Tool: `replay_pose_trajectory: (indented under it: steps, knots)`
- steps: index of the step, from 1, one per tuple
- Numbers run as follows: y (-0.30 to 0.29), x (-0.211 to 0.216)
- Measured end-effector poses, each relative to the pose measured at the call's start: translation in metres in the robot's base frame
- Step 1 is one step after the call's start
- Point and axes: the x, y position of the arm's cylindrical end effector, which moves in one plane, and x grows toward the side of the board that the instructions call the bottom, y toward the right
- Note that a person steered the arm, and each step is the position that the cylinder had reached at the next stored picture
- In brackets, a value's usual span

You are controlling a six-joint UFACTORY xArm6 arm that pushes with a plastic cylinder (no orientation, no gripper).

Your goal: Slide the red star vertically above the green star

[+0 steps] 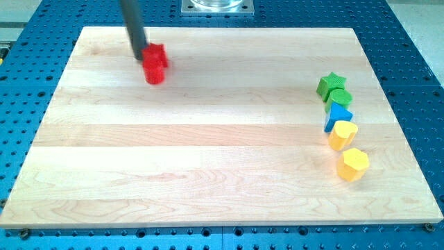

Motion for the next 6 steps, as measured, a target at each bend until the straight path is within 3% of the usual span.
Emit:
replay_pose_trajectory:
  steps: [1,3,5,6]
  knots:
    - [0.066,0.016]
    - [0.056,0.052]
    - [0.173,0.051]
    - [0.169,0.056]
